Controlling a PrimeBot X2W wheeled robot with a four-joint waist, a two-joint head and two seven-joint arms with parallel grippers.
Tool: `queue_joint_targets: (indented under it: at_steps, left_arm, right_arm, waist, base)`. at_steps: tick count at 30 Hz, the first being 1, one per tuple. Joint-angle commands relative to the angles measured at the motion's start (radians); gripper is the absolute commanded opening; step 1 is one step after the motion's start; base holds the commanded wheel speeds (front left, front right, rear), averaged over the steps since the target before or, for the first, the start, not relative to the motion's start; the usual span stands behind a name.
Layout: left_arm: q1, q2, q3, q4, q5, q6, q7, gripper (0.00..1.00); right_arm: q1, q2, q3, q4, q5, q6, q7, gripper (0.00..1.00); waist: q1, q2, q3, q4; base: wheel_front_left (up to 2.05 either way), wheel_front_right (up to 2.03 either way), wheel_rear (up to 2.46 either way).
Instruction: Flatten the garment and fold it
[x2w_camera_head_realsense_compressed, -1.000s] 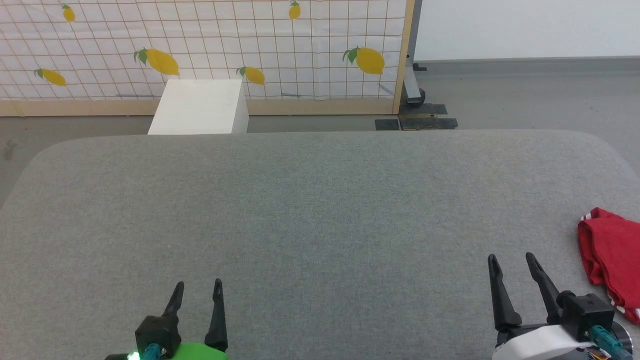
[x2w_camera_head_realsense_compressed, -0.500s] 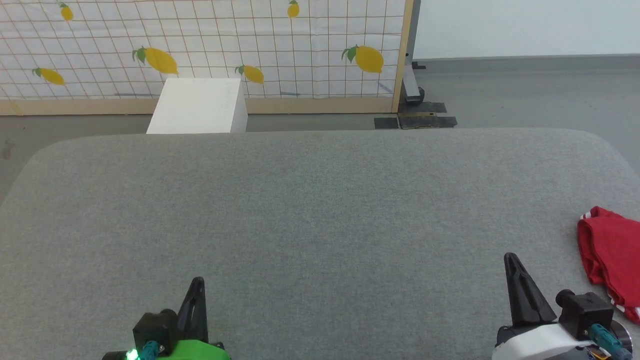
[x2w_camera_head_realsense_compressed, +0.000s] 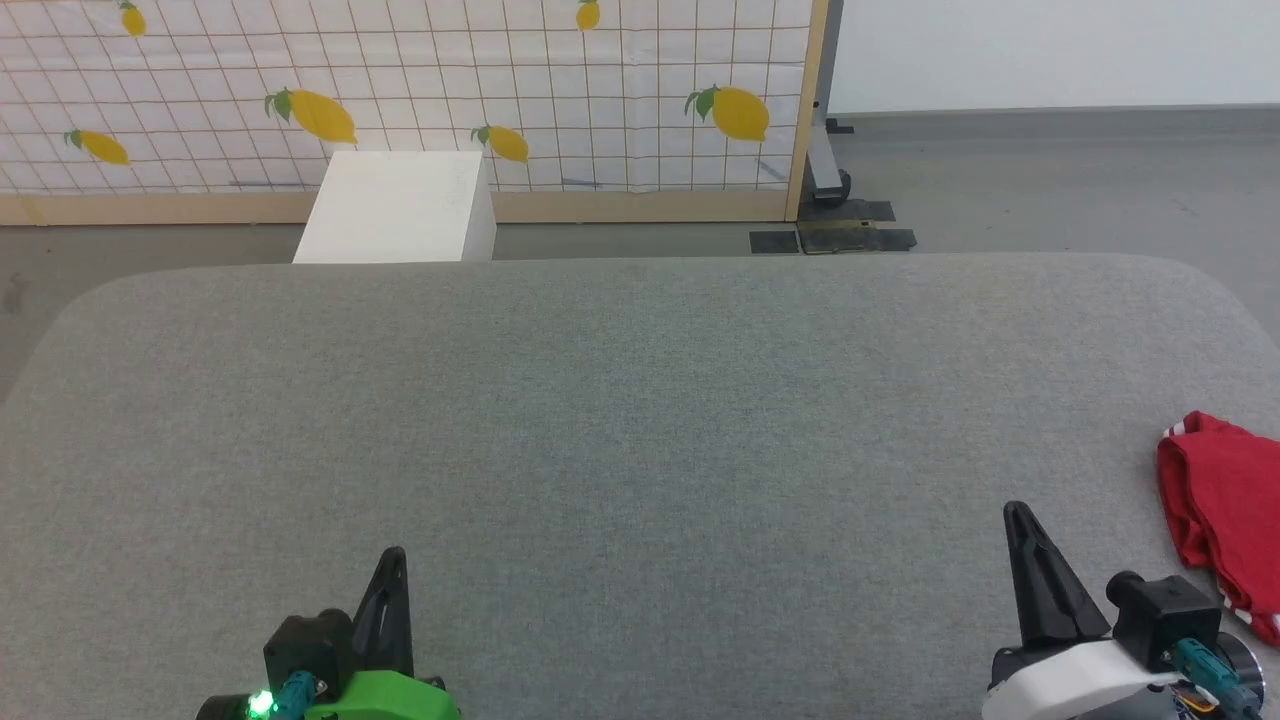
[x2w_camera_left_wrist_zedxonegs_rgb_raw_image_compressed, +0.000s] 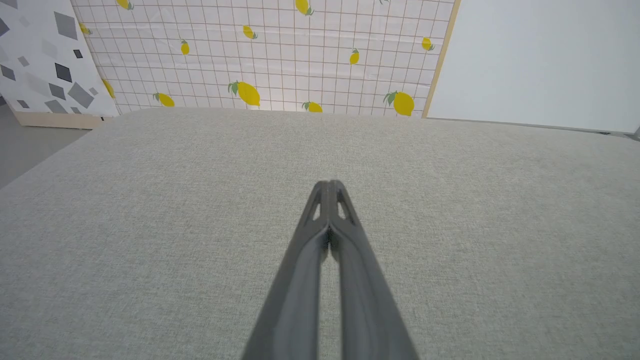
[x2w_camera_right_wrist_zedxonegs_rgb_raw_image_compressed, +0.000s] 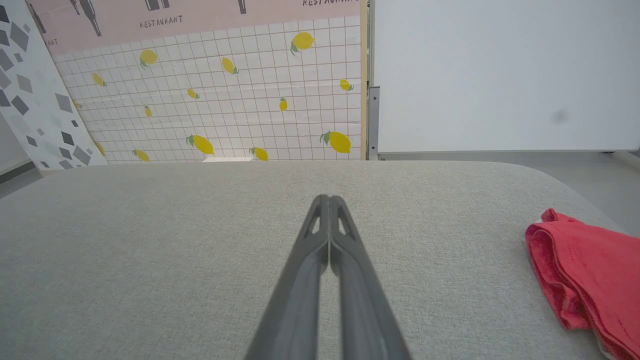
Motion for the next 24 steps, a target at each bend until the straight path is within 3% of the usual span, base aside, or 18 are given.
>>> queue_joint_targets:
  at_steps: [1,24]
  left_arm:
    - [-0.014,-0.001,0.003,-0.009,0.018,0.0,0.005,0.0]
    - [-0.029,-0.003,0.013,-0.045,0.045,0.0,0.052,0.0]
  right_arm:
    - [-0.014,0.0,0.003,-0.01,-0.012,0.0,0.006,0.0]
    - [-0.029,0.001,0.009,-0.041,-0.034,-0.001,0.052,0.0]
  waist:
    - [0.0,0.0,0.0,0.0]
    - [0.0,0.0,0.008,0.003]
  base:
    - [0.0,0.0,0.0]
    - [0.0,0.0,0.0]
